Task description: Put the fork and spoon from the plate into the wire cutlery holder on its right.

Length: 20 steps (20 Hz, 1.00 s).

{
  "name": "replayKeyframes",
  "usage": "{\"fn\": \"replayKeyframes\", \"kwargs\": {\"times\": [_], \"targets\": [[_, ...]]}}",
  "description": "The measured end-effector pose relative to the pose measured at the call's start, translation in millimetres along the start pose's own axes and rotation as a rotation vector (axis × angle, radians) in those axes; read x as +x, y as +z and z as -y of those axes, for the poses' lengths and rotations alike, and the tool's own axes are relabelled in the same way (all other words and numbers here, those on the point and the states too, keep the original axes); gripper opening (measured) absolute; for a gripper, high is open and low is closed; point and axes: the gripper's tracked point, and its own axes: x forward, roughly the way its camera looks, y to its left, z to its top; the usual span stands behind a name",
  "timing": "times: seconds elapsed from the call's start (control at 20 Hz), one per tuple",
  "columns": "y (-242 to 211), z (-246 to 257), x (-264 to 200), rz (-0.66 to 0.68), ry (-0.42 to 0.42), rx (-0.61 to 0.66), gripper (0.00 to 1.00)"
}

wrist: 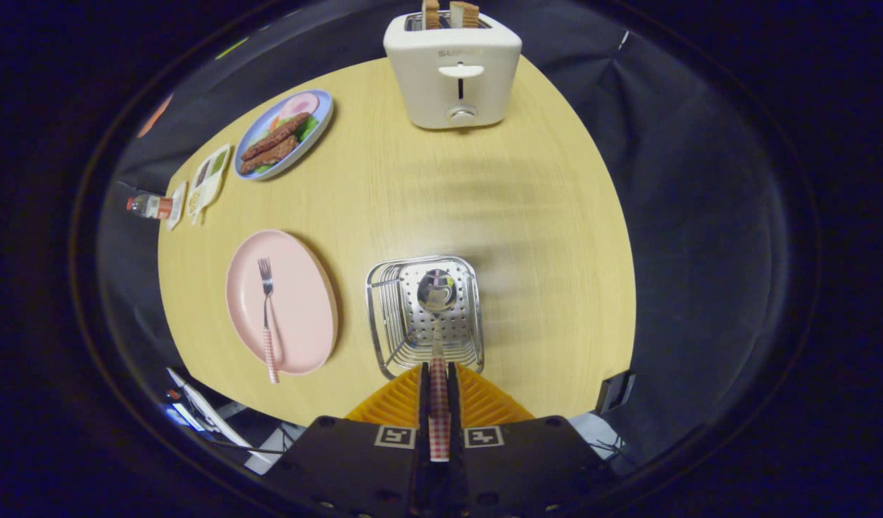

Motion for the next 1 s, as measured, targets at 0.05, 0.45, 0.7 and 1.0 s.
{"fn": "replayKeyframes", "kwargs": {"times": [0.05,0.45,0.7,1.0], "targets": [[3.3,0.7,-0.9,0.02,0.0,0.006,0.12],[37.9,-10.3,-37.4,0.374,0.044,-0.037,0.79],[41.9,-43.3,-71.8,0.677,0.088,-0.019,0.98],[1.8,-113.5,-68.9,0.81,0.126,-0.077,0.96]]}}
